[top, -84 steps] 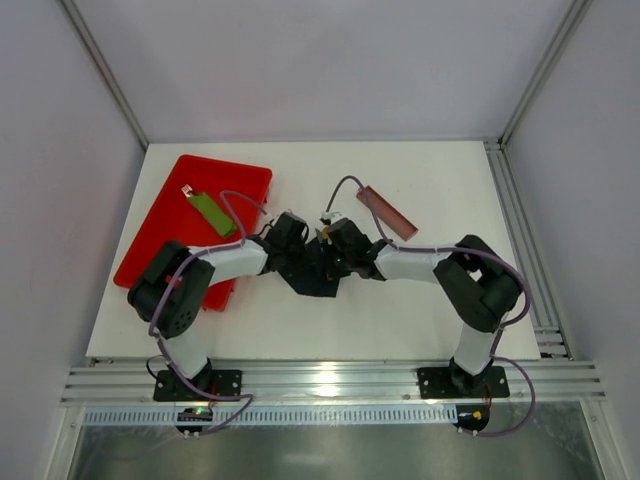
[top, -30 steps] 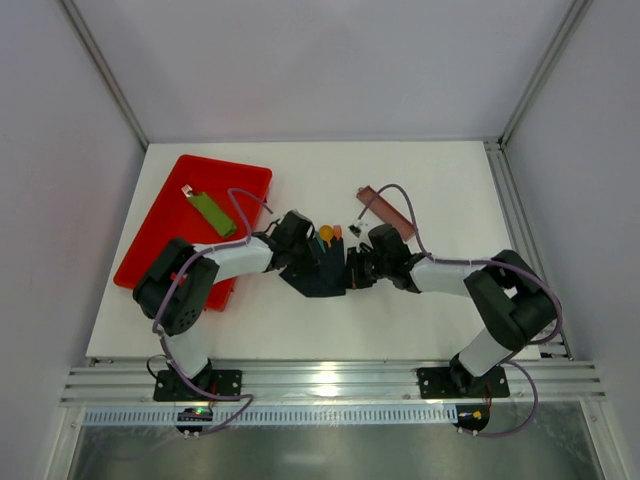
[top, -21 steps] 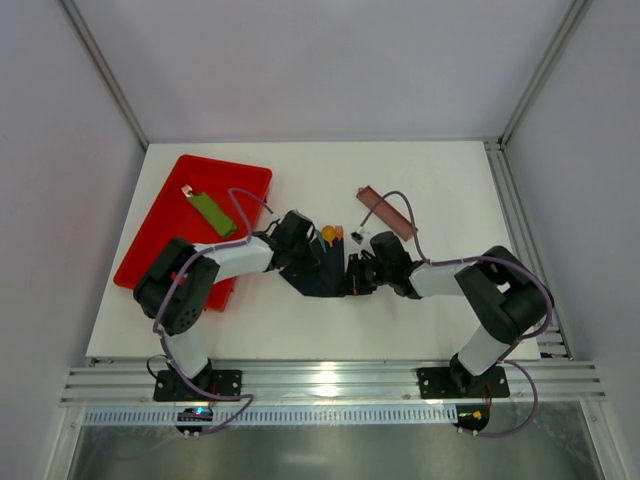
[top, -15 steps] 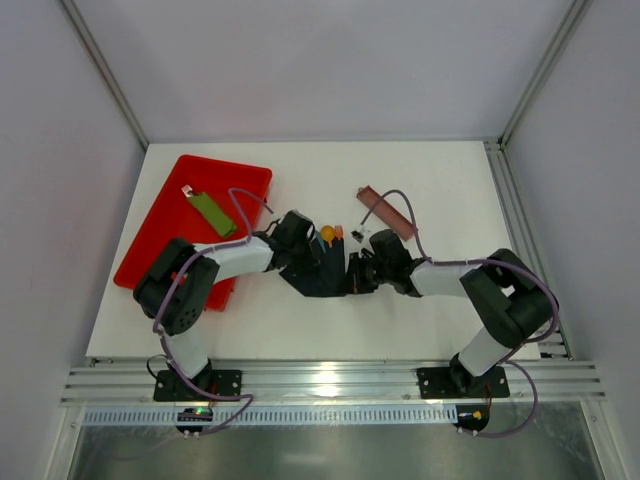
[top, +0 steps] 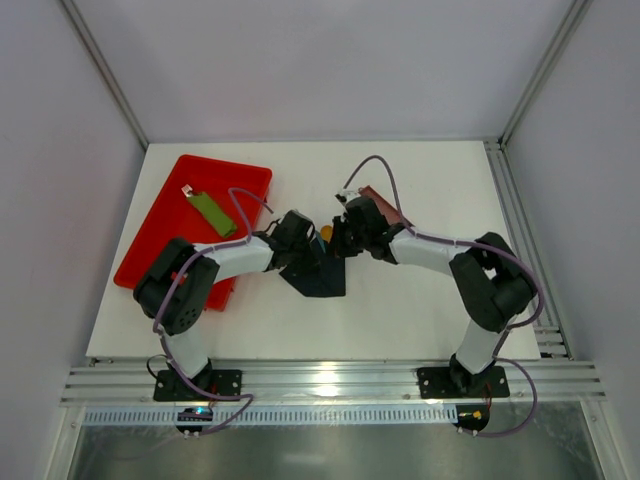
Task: Place the utensils on the paper napkin and roll it up
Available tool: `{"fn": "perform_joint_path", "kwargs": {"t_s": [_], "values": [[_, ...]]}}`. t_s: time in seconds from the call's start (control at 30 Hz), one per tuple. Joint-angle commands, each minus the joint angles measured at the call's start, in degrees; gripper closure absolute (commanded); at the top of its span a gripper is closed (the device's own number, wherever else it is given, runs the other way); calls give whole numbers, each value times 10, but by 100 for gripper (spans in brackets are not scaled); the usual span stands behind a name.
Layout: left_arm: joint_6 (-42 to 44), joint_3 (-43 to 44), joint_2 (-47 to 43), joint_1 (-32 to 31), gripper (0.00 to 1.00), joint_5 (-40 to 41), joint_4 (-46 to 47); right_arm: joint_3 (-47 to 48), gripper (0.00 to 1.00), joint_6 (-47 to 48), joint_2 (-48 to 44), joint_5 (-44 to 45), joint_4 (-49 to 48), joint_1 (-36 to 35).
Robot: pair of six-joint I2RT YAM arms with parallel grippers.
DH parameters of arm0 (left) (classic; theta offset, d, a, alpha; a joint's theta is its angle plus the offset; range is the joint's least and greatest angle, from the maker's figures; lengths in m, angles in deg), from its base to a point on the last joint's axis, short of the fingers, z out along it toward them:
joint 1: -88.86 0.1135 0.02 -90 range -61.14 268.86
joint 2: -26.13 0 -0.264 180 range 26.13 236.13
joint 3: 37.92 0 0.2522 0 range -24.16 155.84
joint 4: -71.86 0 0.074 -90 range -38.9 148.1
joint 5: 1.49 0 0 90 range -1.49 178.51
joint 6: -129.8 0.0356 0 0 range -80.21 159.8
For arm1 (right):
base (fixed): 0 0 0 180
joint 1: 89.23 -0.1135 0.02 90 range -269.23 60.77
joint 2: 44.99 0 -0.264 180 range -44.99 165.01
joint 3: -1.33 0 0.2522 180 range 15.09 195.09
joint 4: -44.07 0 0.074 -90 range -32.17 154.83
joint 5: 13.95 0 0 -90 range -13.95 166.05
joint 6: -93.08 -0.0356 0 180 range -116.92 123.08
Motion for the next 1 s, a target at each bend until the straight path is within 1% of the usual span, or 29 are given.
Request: {"fn": "perform_joint_path", "kwargs": {"t_s": [0.0, 0.13, 0.17, 0.3, 0.6, 0.67, 0.73, 0.77, 0.8, 0.83, 0.9, 0.97], "values": [[24, -29, 29, 1, 96, 38, -76, 37, 96, 9, 25, 57, 31, -19], [22, -31, 29, 1, 96, 38, -76, 52, 96, 5, 61, 82, 31, -30], [22, -31, 29, 1, 96, 39, -76, 53, 96, 3, 70, 104, 33, -32], [21, -33, 29, 1, 96, 42, -82, 52, 96, 13, 79, 146, 41, -43], [15, -34, 22, 1, 96, 42, -81, 63, 96, 28, 95, 191, 76, -64], [17, -28, 10, 1, 90, 41, -82, 54, 96, 25, 94, 185, 67, -66], [21, -17, -7, 1, 79, 48, -95, 42, 96, 23, 93, 176, 60, -65], [29, -2, -15, 1, 77, 52, -114, 39, 96, 20, 93, 176, 50, -65], [35, 8, -21, 1, 67, 57, -127, 35, 96, 19, 93, 175, 46, -66], [39, 16, -37, 1, 61, 73, -139, 32, 96, 15, 94, 172, 43, -65], [50, 30, -52, 1, 52, 91, -170, 24, 96, 9, 93, 163, 34, -66], [56, 27, -73, 1, 48, 121, -197, 10, 96, 4, 87, 157, 19, -65]]}}
